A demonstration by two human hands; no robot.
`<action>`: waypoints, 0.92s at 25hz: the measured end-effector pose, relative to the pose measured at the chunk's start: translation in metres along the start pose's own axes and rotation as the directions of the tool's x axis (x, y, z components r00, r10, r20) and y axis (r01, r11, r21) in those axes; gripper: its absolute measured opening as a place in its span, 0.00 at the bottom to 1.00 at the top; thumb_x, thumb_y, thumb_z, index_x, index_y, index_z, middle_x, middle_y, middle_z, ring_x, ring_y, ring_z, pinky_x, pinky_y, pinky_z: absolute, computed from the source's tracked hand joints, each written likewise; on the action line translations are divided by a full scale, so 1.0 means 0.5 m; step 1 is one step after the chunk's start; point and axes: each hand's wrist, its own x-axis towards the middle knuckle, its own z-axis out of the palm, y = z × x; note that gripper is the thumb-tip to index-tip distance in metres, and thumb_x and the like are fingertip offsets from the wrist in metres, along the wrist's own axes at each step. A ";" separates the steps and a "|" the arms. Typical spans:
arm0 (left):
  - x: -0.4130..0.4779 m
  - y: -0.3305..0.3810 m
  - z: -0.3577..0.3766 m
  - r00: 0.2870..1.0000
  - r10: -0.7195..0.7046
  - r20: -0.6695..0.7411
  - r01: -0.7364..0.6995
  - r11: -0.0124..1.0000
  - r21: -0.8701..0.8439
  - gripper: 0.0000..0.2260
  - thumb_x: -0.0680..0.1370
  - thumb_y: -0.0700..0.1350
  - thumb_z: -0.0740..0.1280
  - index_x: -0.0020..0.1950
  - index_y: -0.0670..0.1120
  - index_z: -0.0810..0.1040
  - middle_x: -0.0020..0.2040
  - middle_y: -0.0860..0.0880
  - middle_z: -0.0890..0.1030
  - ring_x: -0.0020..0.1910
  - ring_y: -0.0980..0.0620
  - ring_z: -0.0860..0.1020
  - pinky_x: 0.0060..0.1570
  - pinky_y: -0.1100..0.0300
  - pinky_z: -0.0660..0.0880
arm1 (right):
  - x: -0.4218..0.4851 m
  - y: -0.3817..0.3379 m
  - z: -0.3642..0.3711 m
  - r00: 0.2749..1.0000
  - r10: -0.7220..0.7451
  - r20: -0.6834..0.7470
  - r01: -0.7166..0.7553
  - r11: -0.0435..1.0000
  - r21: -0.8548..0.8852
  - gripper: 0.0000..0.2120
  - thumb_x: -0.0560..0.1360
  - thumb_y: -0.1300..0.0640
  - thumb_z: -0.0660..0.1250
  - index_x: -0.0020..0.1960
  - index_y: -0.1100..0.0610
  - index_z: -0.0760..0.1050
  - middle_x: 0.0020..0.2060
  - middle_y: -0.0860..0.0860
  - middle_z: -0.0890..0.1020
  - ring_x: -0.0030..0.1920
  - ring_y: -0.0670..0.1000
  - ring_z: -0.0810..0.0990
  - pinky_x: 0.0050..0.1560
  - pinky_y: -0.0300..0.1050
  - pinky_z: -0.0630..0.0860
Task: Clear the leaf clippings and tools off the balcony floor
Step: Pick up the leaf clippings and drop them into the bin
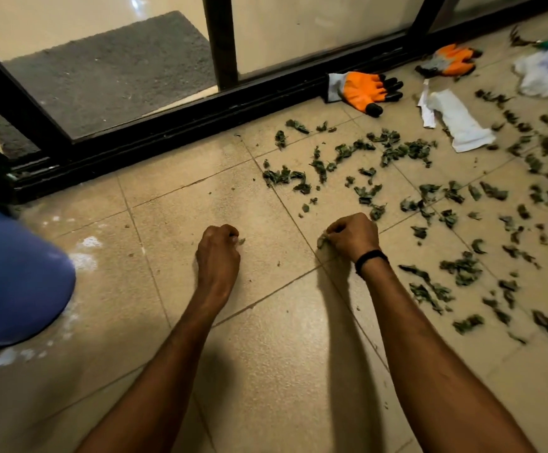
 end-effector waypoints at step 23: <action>-0.034 -0.031 0.041 0.971 0.209 -0.119 -0.176 0.955 0.239 0.09 0.74 0.31 0.67 0.49 0.44 0.78 0.43 0.44 0.75 0.44 0.45 0.73 0.39 0.50 0.73 | -0.075 -0.062 0.117 0.991 -0.127 -0.035 0.122 0.986 -0.110 0.07 0.73 0.63 0.69 0.46 0.58 0.85 0.43 0.54 0.85 0.46 0.52 0.82 0.46 0.41 0.77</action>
